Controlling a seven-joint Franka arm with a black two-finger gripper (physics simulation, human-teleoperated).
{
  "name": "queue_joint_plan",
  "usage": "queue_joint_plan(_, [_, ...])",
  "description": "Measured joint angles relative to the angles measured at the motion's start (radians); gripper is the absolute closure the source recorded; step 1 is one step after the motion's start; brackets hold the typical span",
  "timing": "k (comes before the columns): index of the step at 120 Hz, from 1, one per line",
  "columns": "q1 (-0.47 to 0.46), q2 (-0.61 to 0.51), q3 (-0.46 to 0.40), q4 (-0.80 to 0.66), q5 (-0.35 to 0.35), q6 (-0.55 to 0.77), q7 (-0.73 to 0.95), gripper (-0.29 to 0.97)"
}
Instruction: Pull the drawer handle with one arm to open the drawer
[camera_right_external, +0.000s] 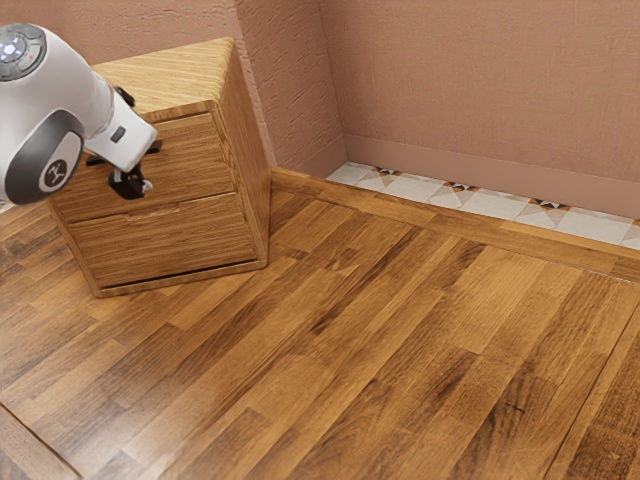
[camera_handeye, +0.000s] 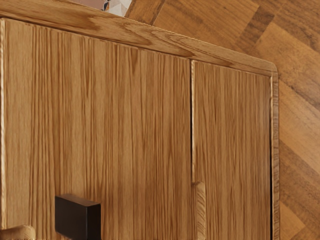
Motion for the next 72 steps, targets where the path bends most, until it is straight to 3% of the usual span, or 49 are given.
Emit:
queue_joint_plan(31, [0.063,-0.022,0.004,-0.001,-0.050,-0.052,0.023,0.00])
queue_joint_plan(72, [0.061,0.043,0.000,0.049,-0.106,-0.073,0.022,0.00])
